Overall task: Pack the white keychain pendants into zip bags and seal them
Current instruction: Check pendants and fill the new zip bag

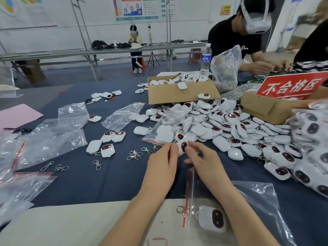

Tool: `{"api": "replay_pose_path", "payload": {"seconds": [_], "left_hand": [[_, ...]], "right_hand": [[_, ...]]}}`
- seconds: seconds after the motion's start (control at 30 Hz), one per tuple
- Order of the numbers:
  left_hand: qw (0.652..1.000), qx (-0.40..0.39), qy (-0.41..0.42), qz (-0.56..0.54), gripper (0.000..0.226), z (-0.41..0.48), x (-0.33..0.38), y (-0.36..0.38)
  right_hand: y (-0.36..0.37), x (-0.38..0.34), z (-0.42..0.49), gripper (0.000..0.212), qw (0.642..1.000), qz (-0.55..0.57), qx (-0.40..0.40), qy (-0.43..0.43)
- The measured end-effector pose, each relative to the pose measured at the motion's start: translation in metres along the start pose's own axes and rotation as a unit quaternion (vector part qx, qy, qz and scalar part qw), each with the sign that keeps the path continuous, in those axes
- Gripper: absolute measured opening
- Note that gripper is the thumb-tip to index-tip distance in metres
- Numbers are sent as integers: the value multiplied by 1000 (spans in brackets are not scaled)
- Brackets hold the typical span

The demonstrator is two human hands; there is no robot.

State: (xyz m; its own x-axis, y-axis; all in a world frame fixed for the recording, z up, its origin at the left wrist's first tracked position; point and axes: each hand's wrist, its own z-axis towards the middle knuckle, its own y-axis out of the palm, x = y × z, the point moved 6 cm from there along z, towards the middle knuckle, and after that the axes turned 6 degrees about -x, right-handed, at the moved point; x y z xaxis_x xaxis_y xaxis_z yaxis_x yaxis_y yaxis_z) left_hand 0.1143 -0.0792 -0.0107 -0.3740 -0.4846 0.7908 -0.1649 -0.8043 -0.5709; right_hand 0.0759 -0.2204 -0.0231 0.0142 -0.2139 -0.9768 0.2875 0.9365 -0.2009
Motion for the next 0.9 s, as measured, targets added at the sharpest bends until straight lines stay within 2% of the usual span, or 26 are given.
{"api": "replay_pose_path", "payload": {"seconds": [0.1, 0.2, 0.37, 0.47, 0.6, 0.9], "left_hand": [[994, -14, -15, -111, 24, -12, 0, -4], [980, -42, -28, -191, 23, -16, 1, -2], [977, -68, -3, -204, 21, -14, 4, -1], [981, -57, 2, -185, 21, -11, 2, -3], [971, -41, -24, -236, 21, -7, -5, -5], [965, -58, -28, -253, 15, -7, -8, -1]], "right_hand": [[7, -7, -1, 18, 998, 29, -52, -27], [8, -9, -4, 26, 996, 54, -59, -44], [5, -14, -7, 41, 994, 60, -61, -63], [5, -13, -6, 35, 996, 41, -60, -59], [4, -10, -6, 24, 996, 66, -45, -42], [2, -9, -8, 25, 992, 110, -52, -18]]}}
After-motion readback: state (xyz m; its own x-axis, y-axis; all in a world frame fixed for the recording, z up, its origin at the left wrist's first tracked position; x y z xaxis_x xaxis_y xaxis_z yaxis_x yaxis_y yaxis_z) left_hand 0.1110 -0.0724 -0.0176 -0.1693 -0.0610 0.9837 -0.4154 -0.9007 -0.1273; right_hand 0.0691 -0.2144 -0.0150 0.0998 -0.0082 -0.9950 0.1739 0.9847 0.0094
